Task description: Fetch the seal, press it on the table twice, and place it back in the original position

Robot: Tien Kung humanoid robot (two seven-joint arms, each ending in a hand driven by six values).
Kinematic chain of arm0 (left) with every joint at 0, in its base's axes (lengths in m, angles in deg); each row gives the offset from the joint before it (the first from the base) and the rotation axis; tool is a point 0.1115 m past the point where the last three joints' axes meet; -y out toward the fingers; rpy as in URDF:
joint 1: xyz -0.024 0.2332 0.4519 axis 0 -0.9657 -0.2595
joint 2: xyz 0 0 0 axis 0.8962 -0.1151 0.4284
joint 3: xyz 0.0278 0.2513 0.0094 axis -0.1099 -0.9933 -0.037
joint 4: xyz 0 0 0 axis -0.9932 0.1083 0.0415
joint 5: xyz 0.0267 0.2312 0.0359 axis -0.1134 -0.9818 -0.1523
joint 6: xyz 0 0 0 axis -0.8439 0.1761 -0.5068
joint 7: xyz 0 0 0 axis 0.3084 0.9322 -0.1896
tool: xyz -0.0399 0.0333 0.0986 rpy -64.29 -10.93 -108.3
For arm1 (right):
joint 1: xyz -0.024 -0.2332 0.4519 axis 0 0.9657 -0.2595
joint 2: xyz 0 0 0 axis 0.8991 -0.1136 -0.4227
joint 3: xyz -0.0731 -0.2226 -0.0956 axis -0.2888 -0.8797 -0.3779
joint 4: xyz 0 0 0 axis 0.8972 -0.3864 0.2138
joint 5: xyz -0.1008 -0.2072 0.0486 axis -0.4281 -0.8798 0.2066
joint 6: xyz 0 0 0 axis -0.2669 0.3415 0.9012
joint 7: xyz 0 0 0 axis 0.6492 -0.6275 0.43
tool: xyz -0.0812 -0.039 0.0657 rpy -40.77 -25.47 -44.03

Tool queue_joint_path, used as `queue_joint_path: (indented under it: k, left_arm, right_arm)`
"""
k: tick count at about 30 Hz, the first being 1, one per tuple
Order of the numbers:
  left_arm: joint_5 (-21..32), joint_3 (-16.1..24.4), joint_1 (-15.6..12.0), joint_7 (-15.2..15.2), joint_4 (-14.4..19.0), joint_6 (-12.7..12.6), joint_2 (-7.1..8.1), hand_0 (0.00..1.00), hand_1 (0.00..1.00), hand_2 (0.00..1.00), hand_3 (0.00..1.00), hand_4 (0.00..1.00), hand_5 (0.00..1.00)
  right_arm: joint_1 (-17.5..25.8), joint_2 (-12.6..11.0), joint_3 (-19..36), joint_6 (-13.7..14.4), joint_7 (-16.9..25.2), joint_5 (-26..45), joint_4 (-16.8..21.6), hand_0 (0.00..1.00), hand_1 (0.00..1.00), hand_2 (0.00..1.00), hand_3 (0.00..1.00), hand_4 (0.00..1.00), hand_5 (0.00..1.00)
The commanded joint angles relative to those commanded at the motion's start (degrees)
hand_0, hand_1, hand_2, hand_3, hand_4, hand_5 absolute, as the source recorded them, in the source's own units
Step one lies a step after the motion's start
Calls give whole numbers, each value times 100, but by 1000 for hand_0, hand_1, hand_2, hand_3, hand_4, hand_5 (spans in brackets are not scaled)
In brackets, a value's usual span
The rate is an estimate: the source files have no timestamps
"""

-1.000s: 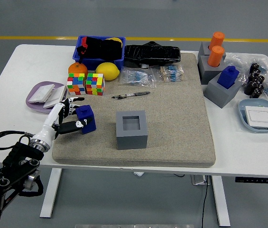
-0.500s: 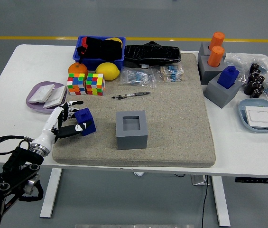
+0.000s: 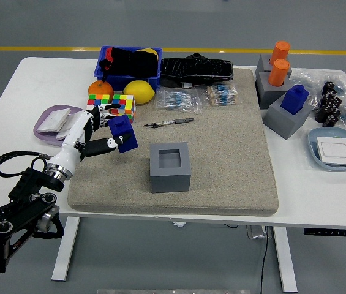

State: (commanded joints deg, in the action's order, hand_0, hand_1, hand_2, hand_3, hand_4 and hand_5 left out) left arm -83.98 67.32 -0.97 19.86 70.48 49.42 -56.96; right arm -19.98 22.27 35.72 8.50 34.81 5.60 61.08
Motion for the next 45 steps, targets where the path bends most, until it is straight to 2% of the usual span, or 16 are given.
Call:
queue_joint_path:
  k: [10,14,27,45]
  left_arm:
    - [-86,-162,215,-184,976,73,182,635,447,414,747,647,2]
    - [-64,-322,304,-230,1121,100,194,633,446,415,748,650,2]
    - [145,-1076,587,-221,914,85,38,633,447,415,748,651,2]
    - [250,-1495,846,-160,487,38,-37,634,447,414,747,653,2]
  right_arm:
    - [-19,-16,16,2,-1,-4,-4,790,697,667,655,830,472]
    - [-27,-18,20,0,-1,0,-1,790,697,667,655,829,471]
    - [-34,-14,-2,-6,1,9,-3,790,696,665,655,830,473]
    - [-45,-13,-15,-13,7,20,-4,791,697,666,655,831,475]
